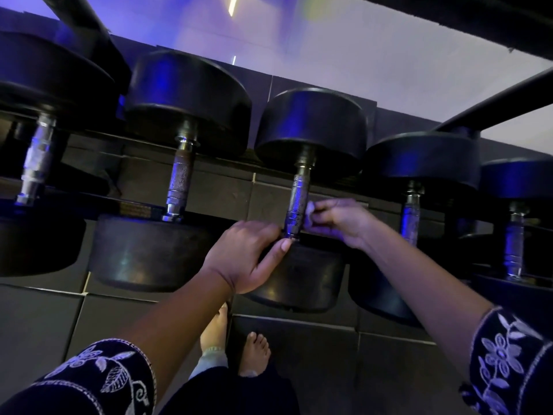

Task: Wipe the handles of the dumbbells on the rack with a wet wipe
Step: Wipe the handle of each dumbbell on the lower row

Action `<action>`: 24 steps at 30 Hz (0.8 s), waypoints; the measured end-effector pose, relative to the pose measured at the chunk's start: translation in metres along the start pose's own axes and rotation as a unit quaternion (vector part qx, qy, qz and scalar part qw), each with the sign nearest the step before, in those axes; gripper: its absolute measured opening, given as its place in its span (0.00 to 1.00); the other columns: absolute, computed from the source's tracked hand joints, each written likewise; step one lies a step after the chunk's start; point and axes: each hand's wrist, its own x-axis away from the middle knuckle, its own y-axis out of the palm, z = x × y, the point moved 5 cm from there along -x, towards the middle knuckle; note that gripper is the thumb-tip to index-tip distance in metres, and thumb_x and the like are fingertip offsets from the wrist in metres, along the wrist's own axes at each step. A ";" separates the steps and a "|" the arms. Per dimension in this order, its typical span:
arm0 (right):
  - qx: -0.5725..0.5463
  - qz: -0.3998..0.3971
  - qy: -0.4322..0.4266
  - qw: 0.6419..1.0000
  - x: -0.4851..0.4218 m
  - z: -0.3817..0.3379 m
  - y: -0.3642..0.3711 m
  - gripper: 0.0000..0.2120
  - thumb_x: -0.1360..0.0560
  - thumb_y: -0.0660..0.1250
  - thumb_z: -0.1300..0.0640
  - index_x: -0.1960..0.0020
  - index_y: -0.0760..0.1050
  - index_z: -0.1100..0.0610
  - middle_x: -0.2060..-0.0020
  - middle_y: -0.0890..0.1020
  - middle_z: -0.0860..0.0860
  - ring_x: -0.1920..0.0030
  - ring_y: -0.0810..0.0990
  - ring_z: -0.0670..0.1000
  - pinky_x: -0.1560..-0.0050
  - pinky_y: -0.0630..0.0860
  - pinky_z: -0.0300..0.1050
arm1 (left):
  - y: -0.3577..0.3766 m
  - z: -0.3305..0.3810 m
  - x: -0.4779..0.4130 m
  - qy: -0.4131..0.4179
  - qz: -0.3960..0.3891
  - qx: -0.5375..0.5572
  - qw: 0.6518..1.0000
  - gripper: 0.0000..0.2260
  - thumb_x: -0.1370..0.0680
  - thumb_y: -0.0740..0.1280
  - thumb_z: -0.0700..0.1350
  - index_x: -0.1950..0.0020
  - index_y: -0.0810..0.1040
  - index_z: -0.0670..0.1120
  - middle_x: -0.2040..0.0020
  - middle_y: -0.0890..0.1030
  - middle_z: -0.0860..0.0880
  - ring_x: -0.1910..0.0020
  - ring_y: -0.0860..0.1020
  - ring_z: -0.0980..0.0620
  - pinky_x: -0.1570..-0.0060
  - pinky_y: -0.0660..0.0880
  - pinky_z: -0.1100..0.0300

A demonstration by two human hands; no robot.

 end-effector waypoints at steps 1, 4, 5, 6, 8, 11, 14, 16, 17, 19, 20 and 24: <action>-0.006 0.027 -0.003 1.000 0.006 0.004 0.001 0.13 0.29 0.61 0.78 0.59 0.78 0.63 0.70 0.82 0.56 0.68 0.81 0.52 0.61 0.83 0.47 | 0.001 0.000 0.000 -0.001 -0.002 -0.001 1.000 0.20 0.18 0.49 0.58 0.56 0.73 0.48 0.63 0.72 0.53 0.63 0.74 0.49 0.59 0.70 0.55; 0.012 0.083 -0.064 0.994 0.010 -0.007 0.001 0.08 0.31 0.66 0.75 0.56 0.79 0.66 0.70 0.82 0.55 0.68 0.81 0.51 0.60 0.82 0.47 | 0.002 -0.001 -0.002 -0.009 -0.009 -0.004 1.000 0.21 0.18 0.49 0.59 0.56 0.73 0.47 0.63 0.73 0.53 0.63 0.74 0.50 0.59 0.70 0.55; 0.016 0.104 -0.090 0.990 0.007 -0.016 0.001 0.08 0.32 0.66 0.75 0.57 0.80 0.65 0.71 0.82 0.53 0.69 0.81 0.50 0.60 0.81 0.45 | 0.002 -0.001 -0.001 -0.012 -0.011 -0.006 1.000 0.22 0.18 0.48 0.59 0.56 0.74 0.47 0.63 0.73 0.52 0.63 0.74 0.50 0.59 0.70 0.55; 0.015 0.127 -0.115 0.985 0.003 -0.025 0.002 0.09 0.32 0.66 0.75 0.59 0.80 0.63 0.72 0.82 0.52 0.70 0.81 0.48 0.61 0.81 0.44 | 0.002 -0.002 -0.001 -0.012 -0.013 -0.006 1.000 0.22 0.18 0.48 0.59 0.57 0.74 0.47 0.64 0.73 0.52 0.63 0.73 0.50 0.59 0.69 0.55; 0.004 0.167 -0.143 0.976 -0.001 -0.035 0.006 0.11 0.32 0.67 0.74 0.63 0.80 0.61 0.73 0.82 0.50 0.71 0.80 0.46 0.64 0.81 0.42 | 0.002 -0.003 0.000 -0.010 -0.014 -0.004 1.000 0.22 0.18 0.49 0.59 0.57 0.74 0.47 0.64 0.73 0.52 0.64 0.72 0.52 0.59 0.70 0.55; 0.024 0.187 -0.141 0.972 0.008 -0.023 0.009 0.11 0.33 0.70 0.73 0.63 0.82 0.58 0.68 0.84 0.53 0.66 0.82 0.48 0.63 0.79 0.43 | 0.002 -0.002 0.001 -0.006 -0.010 -0.001 1.000 0.21 0.18 0.48 0.59 0.56 0.73 0.48 0.63 0.72 0.54 0.64 0.72 0.53 0.58 0.70 0.54; 0.084 0.178 -0.123 0.973 0.023 -0.001 0.014 0.11 0.33 0.70 0.73 0.61 0.83 0.59 0.62 0.85 0.57 0.62 0.83 0.53 0.60 0.80 0.44 | 0.001 -0.003 -0.001 -0.008 -0.006 -0.004 1.000 0.22 0.18 0.48 0.60 0.57 0.73 0.47 0.64 0.73 0.53 0.64 0.73 0.50 0.59 0.71 0.53; 0.083 0.193 -0.120 0.970 0.020 -0.009 0.013 0.11 0.33 0.69 0.74 0.61 0.83 0.60 0.62 0.84 0.59 0.62 0.83 0.53 0.60 0.80 0.45 | 0.002 -0.004 -0.002 -0.010 -0.006 -0.005 1.000 0.22 0.18 0.48 0.60 0.58 0.72 0.47 0.64 0.72 0.53 0.64 0.73 0.49 0.60 0.71 0.53; 0.073 0.205 -0.125 0.968 0.016 -0.018 0.011 0.11 0.34 0.68 0.75 0.60 0.82 0.61 0.62 0.84 0.59 0.62 0.83 0.53 0.59 0.81 0.46 | 0.003 -0.004 -0.002 -0.013 -0.008 -0.006 1.000 0.22 0.18 0.49 0.60 0.59 0.72 0.46 0.65 0.72 0.53 0.64 0.73 0.48 0.60 0.71 0.52; 0.052 0.227 -0.143 0.962 0.005 -0.036 0.007 0.10 0.34 0.68 0.74 0.61 0.82 0.61 0.61 0.84 0.60 0.60 0.84 0.55 0.57 0.82 0.50 | 0.003 -0.006 -0.001 -0.016 -0.011 -0.006 1.000 0.22 0.18 0.48 0.60 0.59 0.71 0.46 0.65 0.72 0.52 0.64 0.73 0.48 0.59 0.71 0.52; 0.056 0.239 -0.159 0.956 0.002 -0.042 0.007 0.10 0.35 0.68 0.73 0.63 0.82 0.60 0.62 0.84 0.59 0.60 0.84 0.56 0.56 0.82 0.53 | 0.003 -0.005 -0.001 -0.016 -0.010 -0.006 1.000 0.22 0.18 0.48 0.60 0.59 0.71 0.47 0.65 0.71 0.53 0.64 0.73 0.48 0.59 0.71 0.52; 0.133 0.248 -0.168 0.945 0.010 -0.022 0.013 0.05 0.38 0.74 0.63 0.64 0.84 0.55 0.67 0.85 0.53 0.61 0.85 0.52 0.55 0.82 0.57 | 0.003 -0.004 0.000 -0.012 -0.005 -0.004 1.000 0.19 0.18 0.48 0.60 0.59 0.69 0.50 0.65 0.71 0.54 0.64 0.73 0.50 0.59 0.71 0.52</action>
